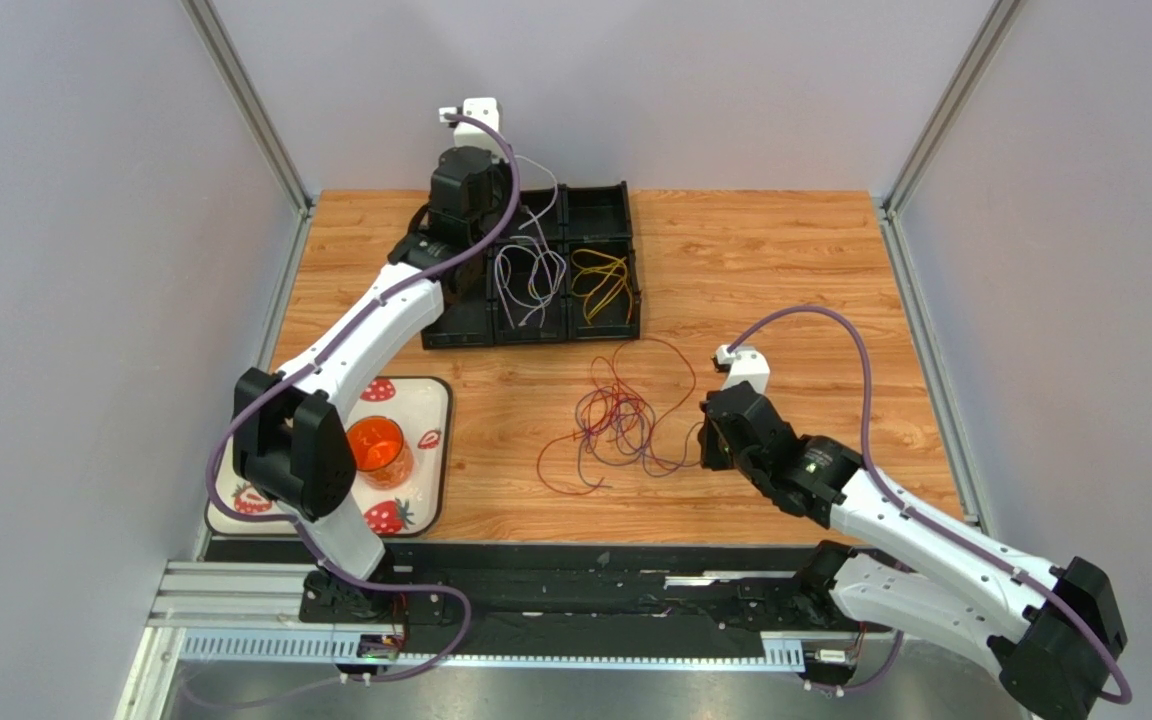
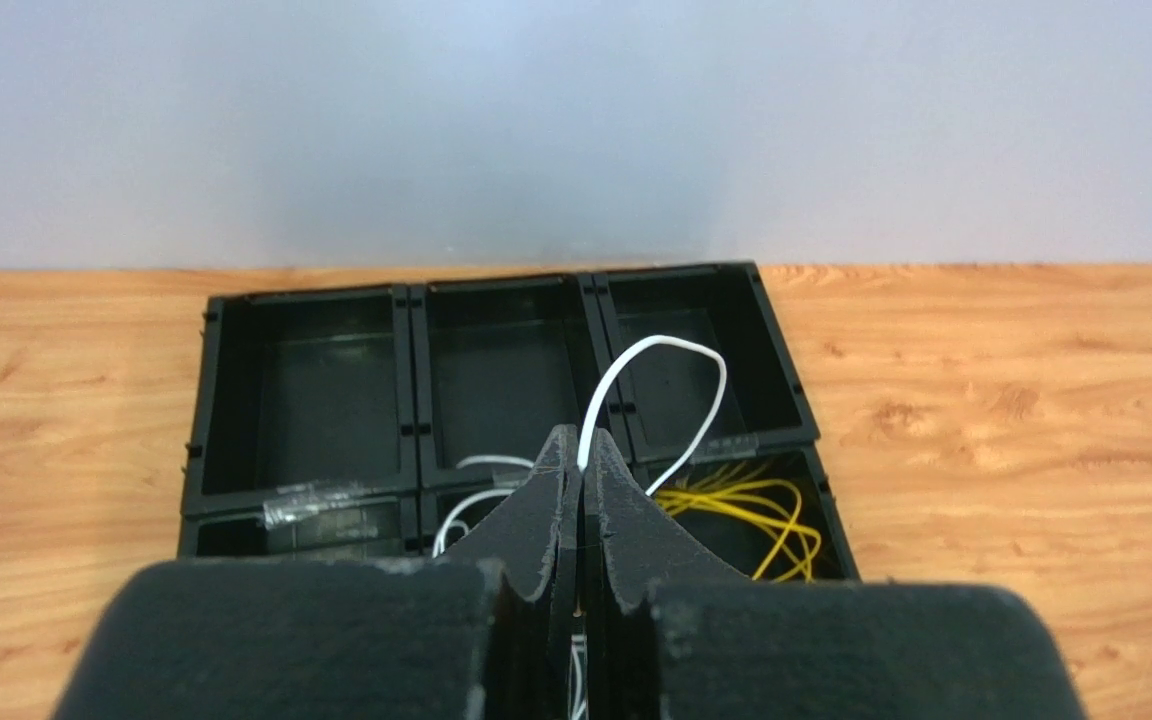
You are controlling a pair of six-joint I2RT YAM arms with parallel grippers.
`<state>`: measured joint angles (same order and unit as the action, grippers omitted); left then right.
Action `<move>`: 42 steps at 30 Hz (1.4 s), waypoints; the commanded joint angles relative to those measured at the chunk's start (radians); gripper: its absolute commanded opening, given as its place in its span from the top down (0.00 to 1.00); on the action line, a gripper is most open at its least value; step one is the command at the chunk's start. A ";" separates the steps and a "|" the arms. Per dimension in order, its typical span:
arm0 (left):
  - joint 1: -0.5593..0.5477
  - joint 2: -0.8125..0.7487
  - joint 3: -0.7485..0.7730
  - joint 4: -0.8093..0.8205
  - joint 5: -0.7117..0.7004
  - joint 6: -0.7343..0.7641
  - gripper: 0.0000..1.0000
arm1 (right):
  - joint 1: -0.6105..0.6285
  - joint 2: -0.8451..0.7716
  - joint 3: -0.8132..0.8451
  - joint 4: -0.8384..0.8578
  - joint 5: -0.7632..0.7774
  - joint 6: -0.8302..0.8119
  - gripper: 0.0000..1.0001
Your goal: Untangle the cables
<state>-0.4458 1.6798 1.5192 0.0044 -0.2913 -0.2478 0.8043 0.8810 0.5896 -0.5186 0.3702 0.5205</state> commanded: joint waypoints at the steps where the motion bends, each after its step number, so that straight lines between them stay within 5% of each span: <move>1: 0.032 0.018 0.087 0.049 0.034 -0.025 1.00 | -0.001 0.001 0.003 0.042 -0.007 0.010 1.00; 13: 0.058 0.124 0.138 0.052 0.073 -0.028 1.00 | 0.001 0.032 0.010 0.049 -0.008 0.004 1.00; 29: 0.059 0.130 -0.123 0.103 0.072 -0.174 1.00 | -0.001 0.059 0.026 0.048 -0.007 -0.002 1.00; 42: 0.059 0.199 -0.128 0.017 0.053 -0.222 1.00 | -0.001 0.069 0.026 0.052 -0.014 -0.001 1.00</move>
<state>-0.3920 1.8404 1.3678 0.0410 -0.2371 -0.4423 0.8043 0.9489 0.5896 -0.5102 0.3561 0.5194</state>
